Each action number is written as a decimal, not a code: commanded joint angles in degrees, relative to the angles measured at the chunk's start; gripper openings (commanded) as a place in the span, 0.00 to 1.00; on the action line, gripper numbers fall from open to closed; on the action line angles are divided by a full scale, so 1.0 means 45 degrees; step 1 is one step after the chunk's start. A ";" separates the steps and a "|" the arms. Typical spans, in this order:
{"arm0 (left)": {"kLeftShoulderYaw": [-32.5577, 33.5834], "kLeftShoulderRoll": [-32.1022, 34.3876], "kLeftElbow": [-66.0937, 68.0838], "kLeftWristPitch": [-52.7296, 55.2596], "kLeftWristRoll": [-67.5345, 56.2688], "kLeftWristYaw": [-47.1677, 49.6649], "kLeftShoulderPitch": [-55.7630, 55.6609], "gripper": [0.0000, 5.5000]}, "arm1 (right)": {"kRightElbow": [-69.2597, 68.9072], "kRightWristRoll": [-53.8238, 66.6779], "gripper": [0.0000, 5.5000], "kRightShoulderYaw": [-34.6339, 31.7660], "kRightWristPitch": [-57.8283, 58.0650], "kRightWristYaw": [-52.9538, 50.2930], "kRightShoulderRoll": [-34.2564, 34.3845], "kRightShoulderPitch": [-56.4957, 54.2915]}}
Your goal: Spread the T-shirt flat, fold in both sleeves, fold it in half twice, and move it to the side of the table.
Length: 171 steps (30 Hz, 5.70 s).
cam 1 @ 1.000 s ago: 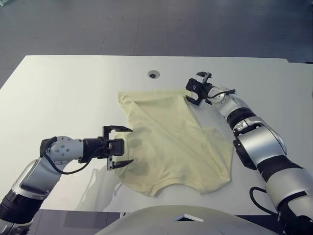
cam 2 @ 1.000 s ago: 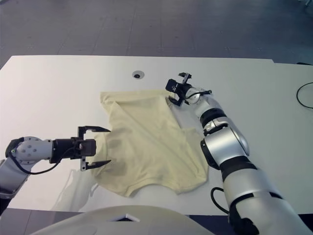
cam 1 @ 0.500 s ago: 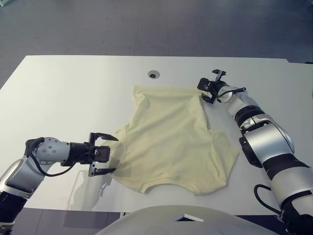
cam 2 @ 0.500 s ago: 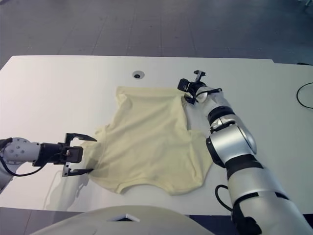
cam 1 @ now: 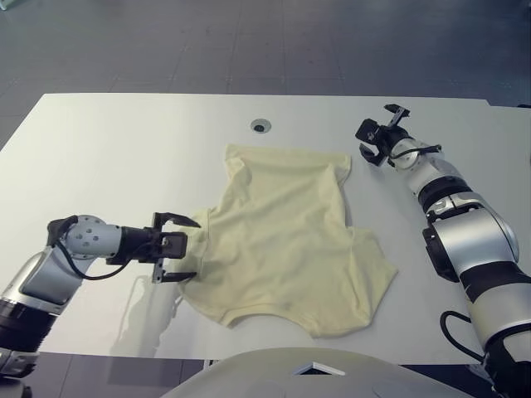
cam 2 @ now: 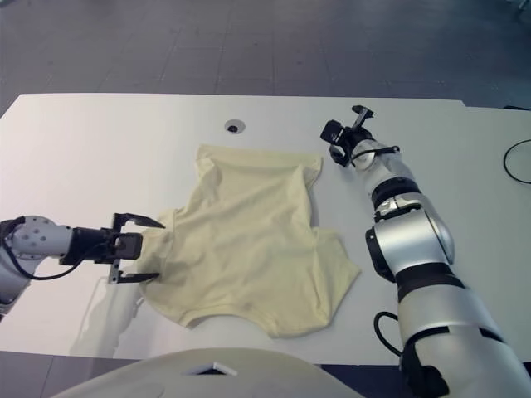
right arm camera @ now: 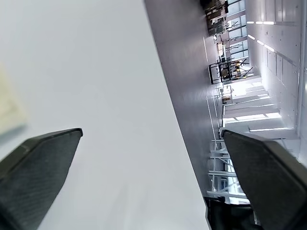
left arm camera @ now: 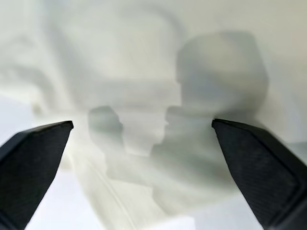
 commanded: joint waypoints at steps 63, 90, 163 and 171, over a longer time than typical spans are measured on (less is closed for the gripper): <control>-0.1432 -0.6389 1.6116 -0.7354 0.4708 0.7465 -1.1729 0.98 | -2.0592 0.3840 0.98 -0.2026 1.1439 0.7603 -0.3734 0.8132; 0.2228 -0.1560 -0.2747 0.0986 0.2790 0.4490 0.3353 0.98 | -0.0650 0.1922 0.98 -0.0633 0.1867 0.0439 0.2221 0.0235; 0.7878 -0.6700 -0.6405 0.9951 -0.4774 0.8219 0.7071 0.98 | -2.8305 1.2818 0.83 -1.0649 1.3993 0.2552 0.1650 2.1913; 0.7118 -0.7062 -0.4992 1.0396 -0.4989 0.9076 0.5596 0.81 | -2.6602 1.2286 0.61 -0.9341 1.4057 0.1563 0.1711 2.1201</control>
